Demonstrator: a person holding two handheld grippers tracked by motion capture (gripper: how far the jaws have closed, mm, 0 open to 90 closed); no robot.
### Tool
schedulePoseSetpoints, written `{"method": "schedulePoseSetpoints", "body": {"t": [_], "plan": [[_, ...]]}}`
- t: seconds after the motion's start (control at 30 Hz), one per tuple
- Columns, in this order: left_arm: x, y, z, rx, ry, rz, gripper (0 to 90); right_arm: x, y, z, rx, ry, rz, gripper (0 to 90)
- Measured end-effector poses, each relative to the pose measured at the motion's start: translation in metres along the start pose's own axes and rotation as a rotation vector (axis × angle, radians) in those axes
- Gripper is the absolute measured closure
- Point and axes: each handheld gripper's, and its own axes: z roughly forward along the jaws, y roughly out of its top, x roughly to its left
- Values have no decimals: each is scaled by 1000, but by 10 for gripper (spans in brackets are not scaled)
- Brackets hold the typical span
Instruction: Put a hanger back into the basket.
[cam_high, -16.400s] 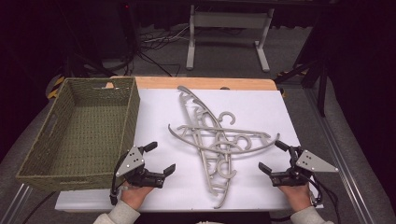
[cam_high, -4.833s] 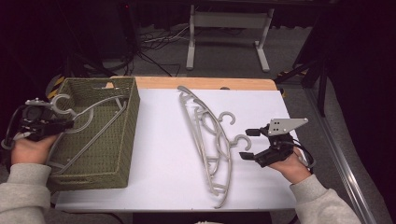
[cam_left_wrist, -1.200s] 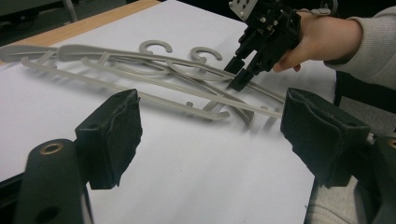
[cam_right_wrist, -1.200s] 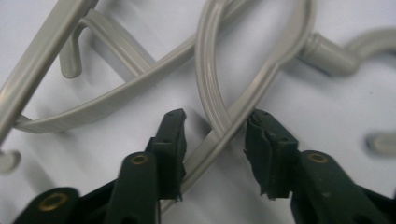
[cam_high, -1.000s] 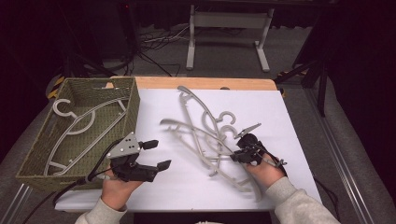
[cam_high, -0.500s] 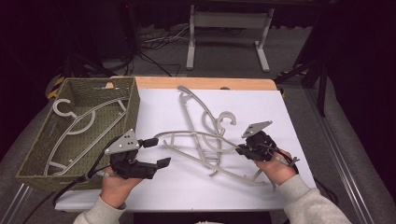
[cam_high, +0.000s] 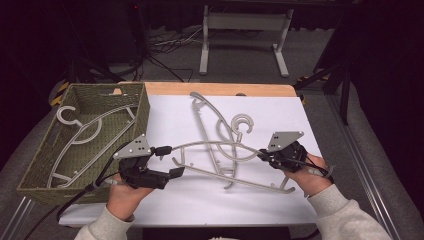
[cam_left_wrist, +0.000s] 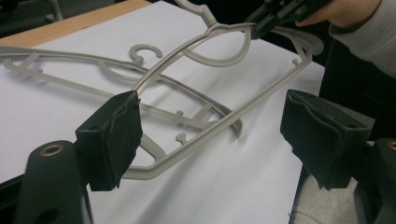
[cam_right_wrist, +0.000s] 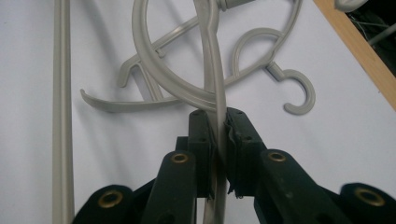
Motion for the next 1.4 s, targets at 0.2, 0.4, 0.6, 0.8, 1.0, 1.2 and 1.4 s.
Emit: {"method": "schedulePoseSetpoints", "body": {"t": [0.2,0.4,0.6,0.8,1.0,1.2,1.4], "plan": [[-7,15,6,22,-24,17,210,5,6,-7,-17,-3,-51,818],[-6,28,10,34,-27,28,206,9,13,-14,-29,-3,-104,818],[-1,36,20,75,-10,39,198,14,17,-19,-42,-2,-151,818],[7,35,34,100,-21,21,194,20,20,-20,-59,-3,-194,818],[8,33,42,116,-49,28,195,25,23,-21,-78,9,-243,818],[7,33,49,130,-75,40,202,32,27,-17,-89,18,-286,818],[0,35,60,170,-101,82,212,36,31,-14,-93,22,-300,818]]}}
